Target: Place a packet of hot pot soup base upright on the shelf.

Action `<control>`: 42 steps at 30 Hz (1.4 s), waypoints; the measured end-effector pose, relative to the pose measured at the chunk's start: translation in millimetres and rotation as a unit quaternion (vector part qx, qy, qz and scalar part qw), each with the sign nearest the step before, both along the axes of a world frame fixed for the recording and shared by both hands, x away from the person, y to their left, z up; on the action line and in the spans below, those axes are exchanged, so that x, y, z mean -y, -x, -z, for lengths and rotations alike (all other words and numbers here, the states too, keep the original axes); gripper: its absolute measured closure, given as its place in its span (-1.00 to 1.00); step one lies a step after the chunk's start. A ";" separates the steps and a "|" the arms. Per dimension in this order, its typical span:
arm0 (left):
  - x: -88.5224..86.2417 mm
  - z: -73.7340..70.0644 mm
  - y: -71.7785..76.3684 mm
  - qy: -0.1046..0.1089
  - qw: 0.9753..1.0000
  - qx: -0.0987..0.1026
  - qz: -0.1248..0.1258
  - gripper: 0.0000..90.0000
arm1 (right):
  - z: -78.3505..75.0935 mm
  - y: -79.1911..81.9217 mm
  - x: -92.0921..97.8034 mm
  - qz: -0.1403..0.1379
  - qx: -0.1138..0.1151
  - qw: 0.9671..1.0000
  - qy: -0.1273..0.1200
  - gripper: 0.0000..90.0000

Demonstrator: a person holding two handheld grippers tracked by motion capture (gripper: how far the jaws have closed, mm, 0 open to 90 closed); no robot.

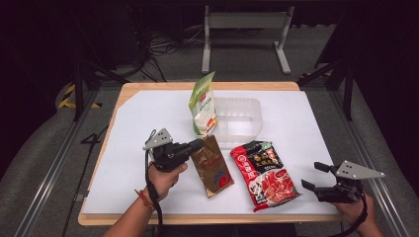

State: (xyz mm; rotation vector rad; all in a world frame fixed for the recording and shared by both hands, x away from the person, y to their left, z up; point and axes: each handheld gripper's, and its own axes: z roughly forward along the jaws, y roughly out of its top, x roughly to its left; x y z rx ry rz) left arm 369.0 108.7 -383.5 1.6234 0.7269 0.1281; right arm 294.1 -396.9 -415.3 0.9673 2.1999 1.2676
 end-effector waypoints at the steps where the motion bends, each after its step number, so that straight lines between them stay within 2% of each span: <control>1: -1.1 -2.3 0.7 0.004 1.000 0.003 -0.006 0.96 | -0.1 0.2 0.4 0.001 0.000 1.000 -0.001 -0.59; 6: -4.5 -13.5 5.8 0.030 0.999 0.015 -0.008 0.97 | -0.1 -0.2 3.4 0.006 0.000 1.000 -0.006 -0.59; 7: -4.5 -13.5 5.8 0.030 0.999 0.015 -0.008 0.97 | -0.1 -0.2 3.4 0.006 0.000 1.000 -0.006 -0.59; 11: -3.4 -21.0 5.8 0.052 0.998 0.025 -0.016 0.97 | 0.5 -1.2 2.6 0.006 -0.001 1.000 -0.002 -0.59; 15: -0.9 -29.7 3.9 0.062 0.997 0.031 -0.024 0.97 | 1.0 -1.5 2.7 0.006 -0.002 1.000 0.000 -0.59; 16: 0.6 -31.9 3.4 0.059 0.997 0.036 -0.030 0.96 | 1.0 -1.4 2.8 0.006 -0.002 1.000 0.000 -0.59; 18: 2.7 -34.2 0.0 0.063 0.997 0.032 -0.030 0.96 | 0.6 -1.0 3.2 0.007 0.001 1.000 0.000 -0.59; 20: 5.6 -36.5 -3.3 0.053 0.997 0.040 -0.038 0.96 | 0.4 -0.9 4.1 0.009 0.002 1.000 0.000 -0.59; 23: 10.0 -39.4 -8.0 0.051 0.997 0.046 -0.043 0.96 | 0.0 -0.6 4.9 0.012 0.004 1.000 0.000 -0.58; 28: 16.8 -51.2 -12.8 0.056 0.996 0.059 -0.045 0.96 | 0.1 -0.1 3.8 0.011 0.006 1.000 0.008 -0.58; 30: 19.2 -56.9 -14.7 0.051 0.995 0.066 -0.050 0.96 | 0.3 -0.2 3.3 0.011 0.006 1.000 0.011 -0.58; 32: 21.7 -61.2 -18.5 0.062 0.995 0.064 -0.050 0.96 | 0.6 -0.1 2.4 0.010 0.007 1.000 0.017 -0.58; 36: 28.1 -68.8 -22.5 0.061 0.994 0.074 -0.051 0.96 | 0.3 0.3 2.8 0.010 0.010 1.000 0.017 -0.58; 42: 41.7 -76.2 -31.4 0.047 0.993 0.085 -0.062 0.96 | 0.1 0.6 2.9 0.011 0.010 1.000 0.018 -0.58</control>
